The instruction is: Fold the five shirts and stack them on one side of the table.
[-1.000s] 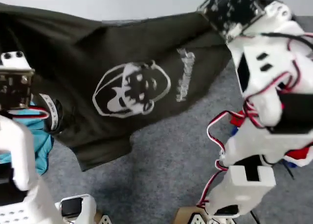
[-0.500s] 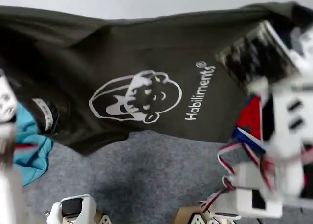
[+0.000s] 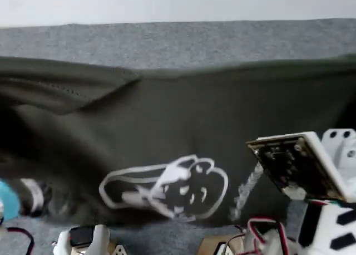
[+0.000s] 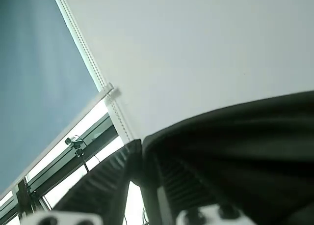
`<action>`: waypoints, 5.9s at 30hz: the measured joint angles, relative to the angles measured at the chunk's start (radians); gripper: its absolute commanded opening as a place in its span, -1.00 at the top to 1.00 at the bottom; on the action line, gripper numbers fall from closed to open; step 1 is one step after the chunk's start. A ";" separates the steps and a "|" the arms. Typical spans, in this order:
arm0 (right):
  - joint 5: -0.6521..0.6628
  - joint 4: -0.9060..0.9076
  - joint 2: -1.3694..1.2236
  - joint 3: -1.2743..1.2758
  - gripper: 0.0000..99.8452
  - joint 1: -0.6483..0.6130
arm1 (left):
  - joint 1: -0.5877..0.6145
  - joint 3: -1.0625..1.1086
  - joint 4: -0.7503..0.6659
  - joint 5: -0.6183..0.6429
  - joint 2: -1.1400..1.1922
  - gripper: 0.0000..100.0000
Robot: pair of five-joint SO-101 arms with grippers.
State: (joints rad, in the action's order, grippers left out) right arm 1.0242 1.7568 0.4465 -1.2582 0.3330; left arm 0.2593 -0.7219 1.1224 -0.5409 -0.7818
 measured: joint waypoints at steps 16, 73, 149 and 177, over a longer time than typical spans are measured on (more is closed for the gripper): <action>0.077 -0.196 0.014 1.200 0.98 -0.242 | -0.002 0.898 0.011 -0.152 0.015 0.99; 0.075 -0.385 -1.120 0.233 0.98 -0.344 | -0.054 -0.063 0.258 -0.187 1.341 0.99; 0.172 -0.002 -0.292 0.373 0.98 -0.227 | 0.055 -0.534 0.612 -0.140 0.603 0.99; 0.218 -1.045 -1.177 0.457 0.98 -0.339 | -0.051 0.106 -0.017 -0.187 1.427 0.99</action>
State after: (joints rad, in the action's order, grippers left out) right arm 1.2421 0.7119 -0.7304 -0.8009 -0.0061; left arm 0.2087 -0.6160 1.1055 -0.7281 0.6452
